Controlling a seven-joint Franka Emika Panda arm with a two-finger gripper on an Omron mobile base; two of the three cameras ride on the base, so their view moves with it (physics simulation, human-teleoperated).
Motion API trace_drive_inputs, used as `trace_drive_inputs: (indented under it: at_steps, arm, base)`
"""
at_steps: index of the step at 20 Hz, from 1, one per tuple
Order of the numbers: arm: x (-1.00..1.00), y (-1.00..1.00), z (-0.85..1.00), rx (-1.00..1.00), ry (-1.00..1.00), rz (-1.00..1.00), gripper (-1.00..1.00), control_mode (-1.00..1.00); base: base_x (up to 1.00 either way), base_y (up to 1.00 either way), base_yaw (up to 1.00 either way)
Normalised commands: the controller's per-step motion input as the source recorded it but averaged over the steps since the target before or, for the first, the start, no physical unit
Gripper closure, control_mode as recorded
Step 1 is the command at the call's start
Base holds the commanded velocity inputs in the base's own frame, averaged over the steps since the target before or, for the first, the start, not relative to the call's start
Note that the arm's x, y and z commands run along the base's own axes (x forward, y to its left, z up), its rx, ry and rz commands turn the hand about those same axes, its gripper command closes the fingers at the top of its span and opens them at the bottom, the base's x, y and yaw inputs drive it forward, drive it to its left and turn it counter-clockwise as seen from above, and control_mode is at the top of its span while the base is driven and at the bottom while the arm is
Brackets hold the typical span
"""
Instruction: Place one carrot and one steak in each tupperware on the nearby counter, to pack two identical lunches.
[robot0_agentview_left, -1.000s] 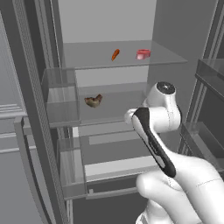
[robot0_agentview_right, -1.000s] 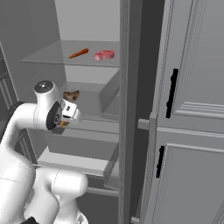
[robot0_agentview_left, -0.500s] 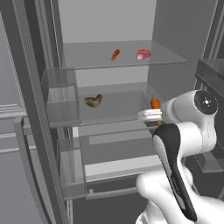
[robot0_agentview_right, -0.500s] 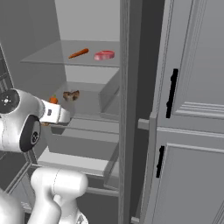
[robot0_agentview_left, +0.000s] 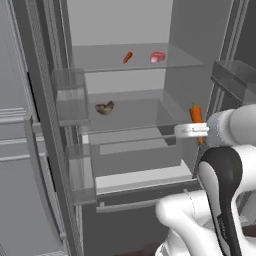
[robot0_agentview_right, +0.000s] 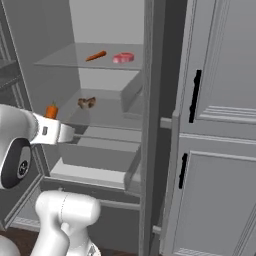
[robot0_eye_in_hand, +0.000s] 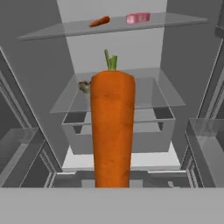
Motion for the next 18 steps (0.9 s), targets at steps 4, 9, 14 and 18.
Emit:
trace_drive_inputs:
  at_steps: [4, 9, 14, 18]
  arm:
    - [0.00, 0.00, 0.00, 0.00, 0.00, 0.00, 1.00, 1.00]
    - [0.00, 0.00, 0.00, 0.00, 0.00, 0.00, 1.00, 1.00]
    - [0.00, 0.00, 0.00, 0.00, 0.00, 0.00, 1.00, 1.00]
    - [0.00, 0.00, 0.00, 0.00, 0.00, 0.00, 1.00, 1.00]
  base:
    - [-1.00, 0.15, 0.02]
    - [-1.00, 0.27, 0.09]
    - [-0.84, 0.00, 0.04]
    - [-0.63, -0.32, 0.00]
